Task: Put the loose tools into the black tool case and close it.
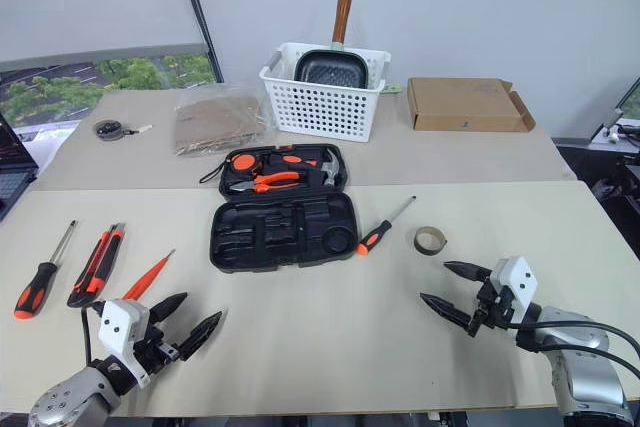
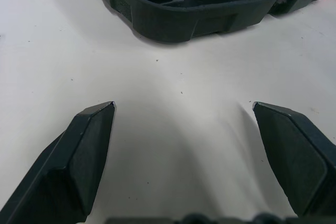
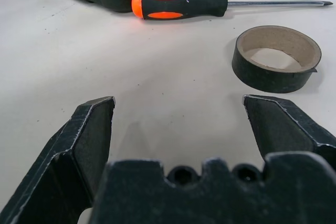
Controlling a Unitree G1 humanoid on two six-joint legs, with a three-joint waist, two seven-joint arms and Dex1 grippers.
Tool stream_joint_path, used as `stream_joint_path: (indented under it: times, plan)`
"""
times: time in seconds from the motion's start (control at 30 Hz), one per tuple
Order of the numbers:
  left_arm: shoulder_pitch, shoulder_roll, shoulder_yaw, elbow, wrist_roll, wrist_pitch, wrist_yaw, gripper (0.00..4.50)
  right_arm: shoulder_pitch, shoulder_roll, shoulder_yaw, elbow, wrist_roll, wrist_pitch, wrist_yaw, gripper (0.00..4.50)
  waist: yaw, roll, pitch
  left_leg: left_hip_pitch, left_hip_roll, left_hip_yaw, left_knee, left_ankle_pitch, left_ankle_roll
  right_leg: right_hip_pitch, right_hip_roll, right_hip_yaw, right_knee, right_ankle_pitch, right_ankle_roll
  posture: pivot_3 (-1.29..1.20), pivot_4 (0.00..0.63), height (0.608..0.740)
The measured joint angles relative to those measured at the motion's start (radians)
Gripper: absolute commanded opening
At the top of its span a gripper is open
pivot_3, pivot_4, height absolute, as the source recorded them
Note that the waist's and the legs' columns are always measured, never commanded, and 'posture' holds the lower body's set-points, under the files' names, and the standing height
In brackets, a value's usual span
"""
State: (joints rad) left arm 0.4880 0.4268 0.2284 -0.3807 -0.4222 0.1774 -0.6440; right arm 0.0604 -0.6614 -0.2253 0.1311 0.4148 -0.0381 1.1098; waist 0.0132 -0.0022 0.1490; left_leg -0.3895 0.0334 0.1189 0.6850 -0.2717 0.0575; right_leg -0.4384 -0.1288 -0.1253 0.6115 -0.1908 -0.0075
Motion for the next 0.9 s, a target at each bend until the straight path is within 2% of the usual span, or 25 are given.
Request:
stream_joint_path:
  times: [0.5,0.67,0.9]
  plan:
    - [-0.006,0.007,0.043,0.005,-0.049,0.002,-0.022,4.5,0.03,0.002,0.0,-0.035,0.005,-0.004,0.002,4.47,0.0,-0.003,0.002,-0.001,0.0,0.0,0.0,0.0,0.0,0.0,0.0,0.0,0.0,0.0,0.0,0.0,0.15,0.7]
    - [-0.046,-0.022,0.166,-0.007,-0.175,0.003,0.006,4.5,-0.031,0.009,0.028,-0.151,0.062,0.061,0.003,4.47,-0.002,-0.004,0.003,0.0,0.001,0.0,0.0,0.0,0.0,-0.001,0.0,0.0,0.0,0.0,0.001,0.0,0.15,0.7]
    - [-0.148,-0.026,0.399,0.05,-0.262,0.043,0.216,4.5,-0.254,0.026,0.161,-0.31,0.13,0.213,0.01,4.47,-0.001,-0.007,0.003,0.0,0.001,-0.002,0.0,0.001,-0.001,0.0,0.001,-0.001,0.0,0.001,0.002,0.0,0.15,0.7]
